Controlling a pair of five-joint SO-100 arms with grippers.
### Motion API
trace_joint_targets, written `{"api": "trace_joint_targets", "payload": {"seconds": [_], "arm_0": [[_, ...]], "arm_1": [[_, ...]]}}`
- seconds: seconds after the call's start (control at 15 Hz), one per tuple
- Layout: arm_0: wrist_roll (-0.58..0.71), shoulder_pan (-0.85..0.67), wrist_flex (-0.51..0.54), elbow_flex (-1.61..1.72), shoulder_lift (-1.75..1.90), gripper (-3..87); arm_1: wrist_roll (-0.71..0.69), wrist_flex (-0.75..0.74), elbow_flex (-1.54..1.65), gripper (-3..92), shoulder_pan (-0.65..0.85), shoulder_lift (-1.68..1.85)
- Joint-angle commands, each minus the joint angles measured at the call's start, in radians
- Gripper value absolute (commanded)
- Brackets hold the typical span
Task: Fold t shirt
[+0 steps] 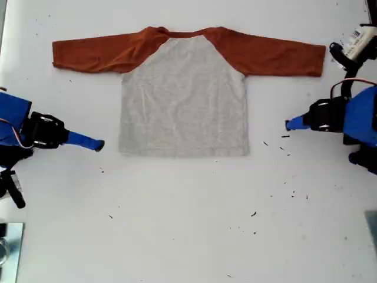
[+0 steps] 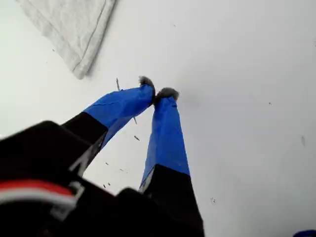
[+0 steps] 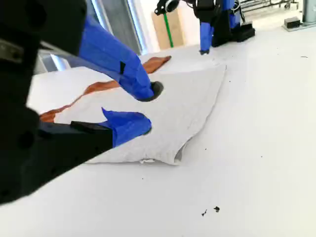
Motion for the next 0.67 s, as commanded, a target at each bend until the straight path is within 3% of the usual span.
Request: {"api": "trace_joint_targets", "payload": {"seconds": [0.0,0.13,0.33,0.6], "arm_0": [[-0.054,-0.046,0.003,0.009,0.006,7.1],[-0.032,-0.029,0.003,0.009,0.006,11.0],[-0.026,-0.117,0.003,0.009,0.006,-0.2],[-0.051,-0.035,0.003,0.009,0.006,-0.3]], "arm_1": [[-0.014,0.008,-0.048,3.5,-0.015,-0.015],[-0.017,0.008,-0.049,3.5,-0.017,-0.017],[-0.04,0.003,-0.097,3.4,-0.002,-0.066],[-0.164,0.044,-0.44,3.4,0.114,-0.46]]}}
